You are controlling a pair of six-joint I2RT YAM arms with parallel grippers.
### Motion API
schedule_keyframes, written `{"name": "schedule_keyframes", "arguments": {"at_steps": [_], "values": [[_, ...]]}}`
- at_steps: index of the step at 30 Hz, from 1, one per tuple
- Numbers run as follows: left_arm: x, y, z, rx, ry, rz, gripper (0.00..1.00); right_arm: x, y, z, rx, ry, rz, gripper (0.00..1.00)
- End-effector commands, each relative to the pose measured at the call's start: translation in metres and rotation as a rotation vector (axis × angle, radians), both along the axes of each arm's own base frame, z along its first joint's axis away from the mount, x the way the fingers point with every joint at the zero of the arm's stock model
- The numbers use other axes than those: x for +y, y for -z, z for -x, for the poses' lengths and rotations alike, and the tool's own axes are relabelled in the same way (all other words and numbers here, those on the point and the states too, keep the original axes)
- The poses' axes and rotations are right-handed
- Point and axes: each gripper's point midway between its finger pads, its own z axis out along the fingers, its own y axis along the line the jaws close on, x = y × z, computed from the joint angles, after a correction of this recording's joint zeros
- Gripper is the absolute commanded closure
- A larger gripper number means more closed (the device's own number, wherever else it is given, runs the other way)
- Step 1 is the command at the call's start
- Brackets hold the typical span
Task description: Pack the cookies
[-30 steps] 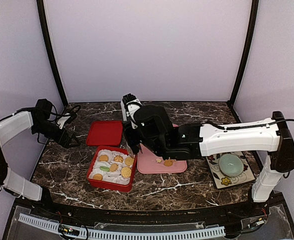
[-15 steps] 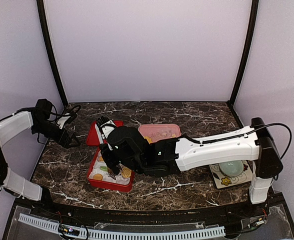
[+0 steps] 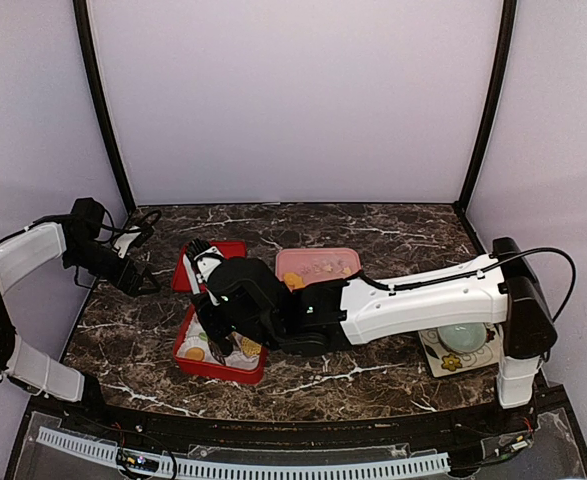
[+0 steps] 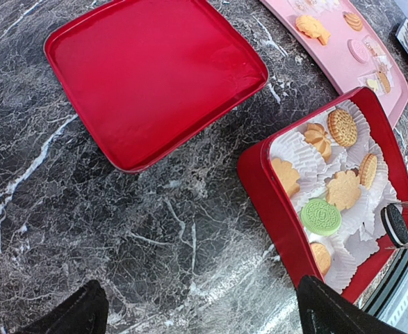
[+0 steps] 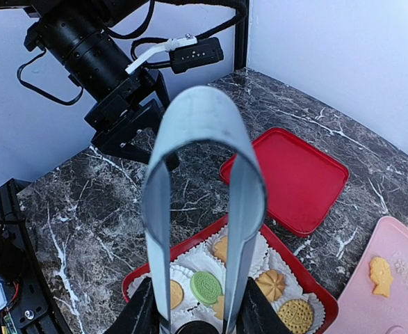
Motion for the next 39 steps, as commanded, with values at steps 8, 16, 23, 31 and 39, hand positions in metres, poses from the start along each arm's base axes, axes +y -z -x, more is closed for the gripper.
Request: {"name": "schedule_keyframes", "arguments": {"at_steps": [8, 16, 23, 31, 39], "values": [[0.000, -0.003, 0.003, -0.008, 0.002, 0.005, 0.03, 0.012, -0.025, 0.006, 0.015, -0.017, -0.098, 0.66], [0.000, -0.002, 0.003, -0.006, 0.001, 0.008, 0.03, 0.004, -0.035, 0.006, 0.011, -0.011, -0.116, 0.59], [0.000, -0.003, 0.003, -0.006, -0.001, 0.012, 0.03, 0.002, -0.041, 0.009, 0.019, -0.026, -0.137, 0.54], [0.000, -0.004, 0.003, -0.010, 0.000, 0.011, 0.03, -0.011, -0.054, -0.002, 0.010, 0.021, -0.165, 0.54], [0.000, -0.006, 0.003, -0.016, 0.001, 0.007, 0.03, -0.072, -0.072, -0.056, -0.021, 0.185, -0.194, 0.57]]}}
